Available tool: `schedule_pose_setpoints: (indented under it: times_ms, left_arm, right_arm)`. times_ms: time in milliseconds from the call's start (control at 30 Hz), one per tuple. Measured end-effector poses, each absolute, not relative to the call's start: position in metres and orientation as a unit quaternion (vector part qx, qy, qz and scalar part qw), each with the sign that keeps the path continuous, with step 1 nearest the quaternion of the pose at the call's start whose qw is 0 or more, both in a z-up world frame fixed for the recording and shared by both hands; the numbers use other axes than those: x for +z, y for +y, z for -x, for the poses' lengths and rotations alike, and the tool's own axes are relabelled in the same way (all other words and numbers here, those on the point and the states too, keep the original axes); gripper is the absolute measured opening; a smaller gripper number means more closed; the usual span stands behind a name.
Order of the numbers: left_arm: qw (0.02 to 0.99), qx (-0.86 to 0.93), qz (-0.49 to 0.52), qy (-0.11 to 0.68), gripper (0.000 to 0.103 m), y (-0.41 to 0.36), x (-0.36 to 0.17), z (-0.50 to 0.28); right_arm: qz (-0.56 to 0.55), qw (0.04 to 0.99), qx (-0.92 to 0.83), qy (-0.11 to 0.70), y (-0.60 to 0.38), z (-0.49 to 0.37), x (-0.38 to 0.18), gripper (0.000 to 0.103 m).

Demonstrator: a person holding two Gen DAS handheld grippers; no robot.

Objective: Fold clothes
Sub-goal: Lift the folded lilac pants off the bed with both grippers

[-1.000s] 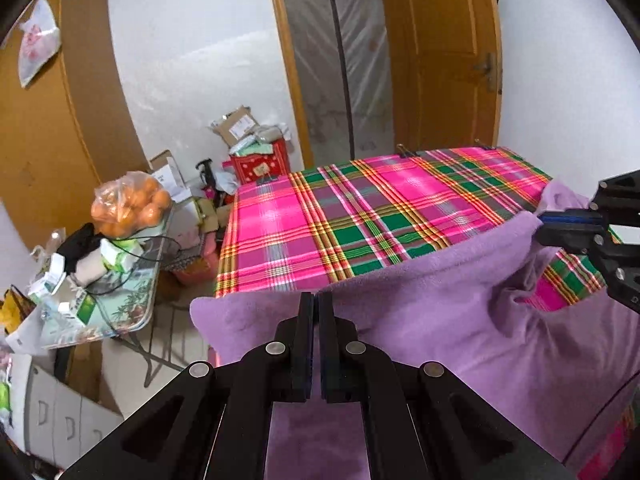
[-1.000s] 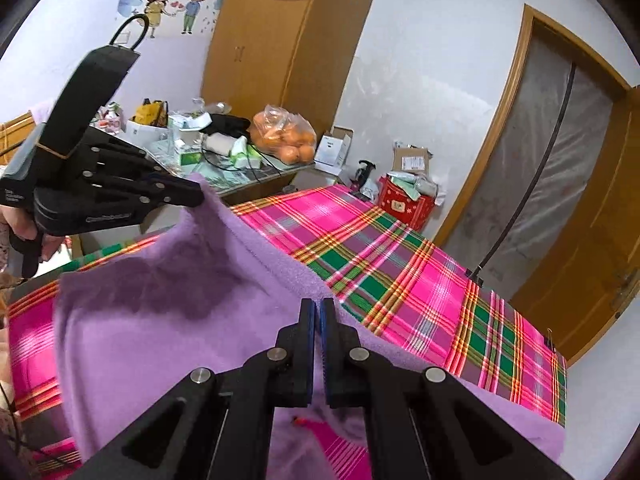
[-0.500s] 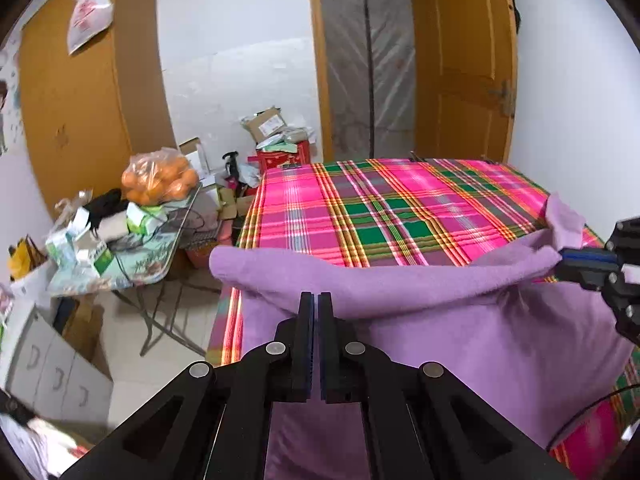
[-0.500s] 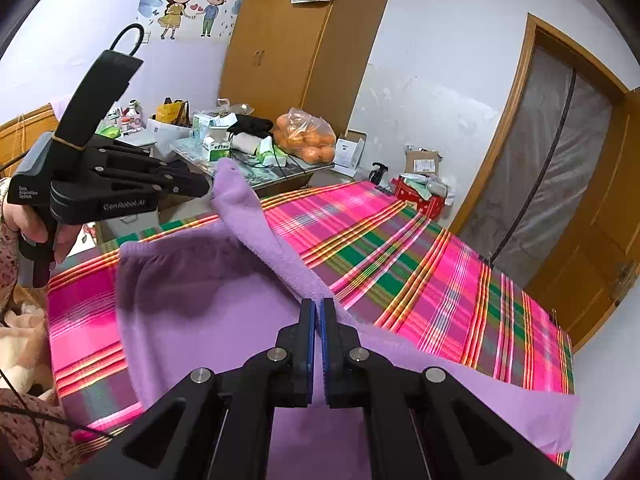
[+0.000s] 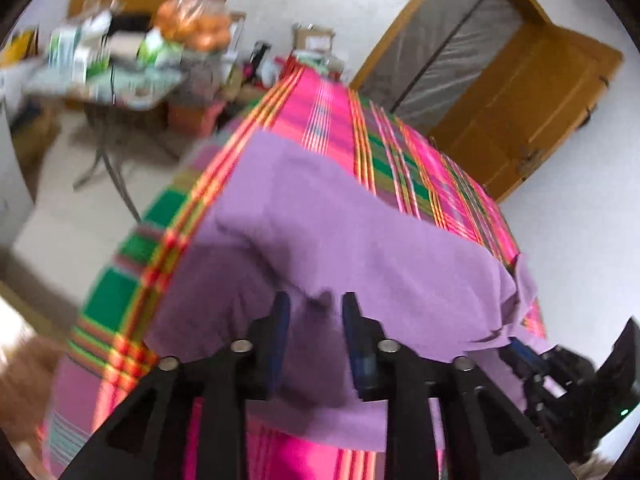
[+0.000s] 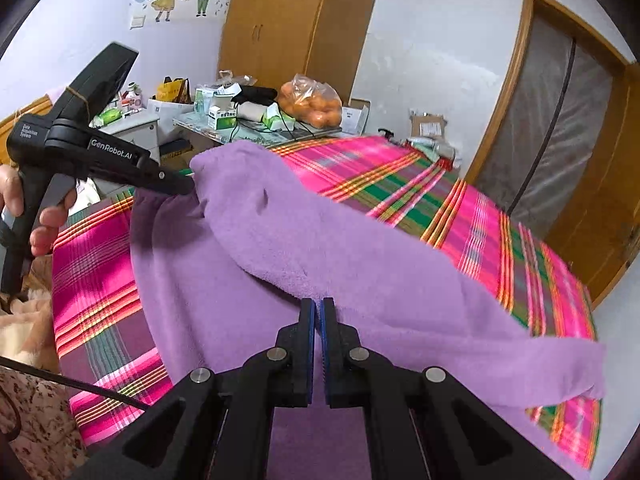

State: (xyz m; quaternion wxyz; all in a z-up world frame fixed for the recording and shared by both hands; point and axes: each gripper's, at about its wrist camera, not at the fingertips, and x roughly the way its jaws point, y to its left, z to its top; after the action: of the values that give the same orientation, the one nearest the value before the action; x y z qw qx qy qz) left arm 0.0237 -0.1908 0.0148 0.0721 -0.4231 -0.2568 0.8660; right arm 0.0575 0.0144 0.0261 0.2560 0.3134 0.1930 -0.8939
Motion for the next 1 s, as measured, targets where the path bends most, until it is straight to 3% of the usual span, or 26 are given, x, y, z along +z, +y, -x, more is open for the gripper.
schedule_pose_setpoints:
  times_ms: [133,200,700,833,867,900,933,1000]
  left_arm:
    - [0.102,0.84,0.43,-0.315,0.037,-0.188,0.003,-0.017]
    - [0.108,0.834,0.431,-0.328,0.049,-0.183,0.001,-0.013]
    - [0.077,0.789,0.407,-0.453,0.05,-0.194,-0.012,0.014]
    - [0.049,0.792,0.389,-0.469,0.037,-0.205,-0.008,0.008]
    - [0.041,0.795,0.387,-0.465,0.028,-0.207,-0.006,0.007]
    - [0.034,0.799,0.383,-0.463,0.011,-0.208,-0.005,0.005]
    - [0.03,0.801,0.375,-0.466,0.004,-0.21,-0.002,0.002]
    - [0.029,0.806,0.357,-0.472,0.005,-0.216,0.005,-0.003]
  right_arm:
    - [-0.312,0.252,-0.901,0.163,0.023,-0.057,0.027,0.003]
    - [-0.31,0.252,-0.903,0.159,0.025,-0.057,0.028,0.003]
    - [-0.297,0.243,-0.914,0.13,0.041,-0.056,0.044,0.003]
    - [-0.301,0.245,-0.912,0.13,0.042,-0.054,0.041,0.003]
    - [-0.301,0.245,-0.912,0.131,0.041,-0.054,0.041,0.003]
    - [-0.3,0.245,-0.912,0.133,0.041,-0.054,0.04,0.003]
    - [-0.299,0.245,-0.912,0.135,0.04,-0.054,0.04,0.003]
    - [-0.294,0.245,-0.913,0.139,0.039,-0.055,0.043,0.003]
